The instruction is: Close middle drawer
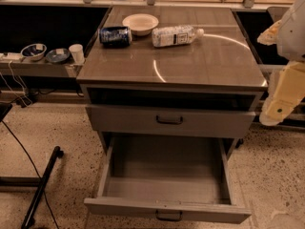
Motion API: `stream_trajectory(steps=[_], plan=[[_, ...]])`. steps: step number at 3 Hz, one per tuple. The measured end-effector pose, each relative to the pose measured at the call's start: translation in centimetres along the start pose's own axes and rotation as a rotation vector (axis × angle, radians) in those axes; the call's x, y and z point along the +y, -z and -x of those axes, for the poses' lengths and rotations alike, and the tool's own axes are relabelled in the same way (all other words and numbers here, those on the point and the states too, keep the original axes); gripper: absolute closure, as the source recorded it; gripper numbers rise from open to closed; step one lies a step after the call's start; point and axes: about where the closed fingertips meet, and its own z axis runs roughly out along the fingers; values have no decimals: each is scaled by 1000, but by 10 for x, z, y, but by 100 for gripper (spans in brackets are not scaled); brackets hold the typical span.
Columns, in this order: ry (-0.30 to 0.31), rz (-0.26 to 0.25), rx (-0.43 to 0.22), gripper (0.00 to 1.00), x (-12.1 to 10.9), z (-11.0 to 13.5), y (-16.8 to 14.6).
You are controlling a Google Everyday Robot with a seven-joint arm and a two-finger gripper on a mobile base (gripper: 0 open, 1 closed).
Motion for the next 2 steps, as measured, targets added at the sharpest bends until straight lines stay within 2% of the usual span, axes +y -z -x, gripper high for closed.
stream_trajectory(steps=[1, 2], plan=[[10, -18, 3, 0, 3, -4, -1], [24, -7, 33, 0, 16, -26, -18]])
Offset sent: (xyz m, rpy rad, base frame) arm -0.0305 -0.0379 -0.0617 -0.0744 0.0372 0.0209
